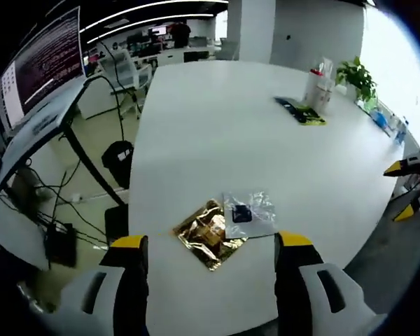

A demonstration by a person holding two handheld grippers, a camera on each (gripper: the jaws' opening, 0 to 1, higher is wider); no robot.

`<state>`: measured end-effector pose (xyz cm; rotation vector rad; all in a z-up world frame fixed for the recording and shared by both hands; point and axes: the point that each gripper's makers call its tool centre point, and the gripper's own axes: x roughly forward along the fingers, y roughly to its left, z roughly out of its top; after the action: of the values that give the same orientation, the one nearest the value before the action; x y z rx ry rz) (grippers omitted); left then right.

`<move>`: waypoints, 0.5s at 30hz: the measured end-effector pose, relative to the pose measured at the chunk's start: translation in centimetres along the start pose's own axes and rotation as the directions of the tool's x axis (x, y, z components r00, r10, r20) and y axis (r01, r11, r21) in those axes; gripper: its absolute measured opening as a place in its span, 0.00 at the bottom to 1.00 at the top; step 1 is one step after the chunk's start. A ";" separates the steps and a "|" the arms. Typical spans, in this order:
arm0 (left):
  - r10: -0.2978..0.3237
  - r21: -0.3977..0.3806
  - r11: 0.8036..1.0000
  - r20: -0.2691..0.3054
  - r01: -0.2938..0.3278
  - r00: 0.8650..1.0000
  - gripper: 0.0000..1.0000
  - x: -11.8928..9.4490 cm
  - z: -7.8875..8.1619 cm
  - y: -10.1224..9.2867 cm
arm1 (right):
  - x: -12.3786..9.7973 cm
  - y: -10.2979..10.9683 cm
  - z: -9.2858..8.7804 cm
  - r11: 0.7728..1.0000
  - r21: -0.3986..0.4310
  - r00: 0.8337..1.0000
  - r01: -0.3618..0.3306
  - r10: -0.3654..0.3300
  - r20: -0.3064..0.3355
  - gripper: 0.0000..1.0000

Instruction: Arrange the skincare products in the storage area until every visible bottle or jar stands upright without overlapping.

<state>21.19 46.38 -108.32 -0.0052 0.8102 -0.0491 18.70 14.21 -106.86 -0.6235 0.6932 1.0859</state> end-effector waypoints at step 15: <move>-0.161 0.321 0.934 -0.020 0.159 0.987 0.73 1.7 -0.6 -0.2 | 0.0 -0.5 -0.4 1.000 -0.011 0.999 0.026 -0.026 -0.024 0.52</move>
<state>21.92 46.14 -109.96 0.2374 0.7860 -0.3357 19.06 13.75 -107.10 -0.6543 0.6985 1.0600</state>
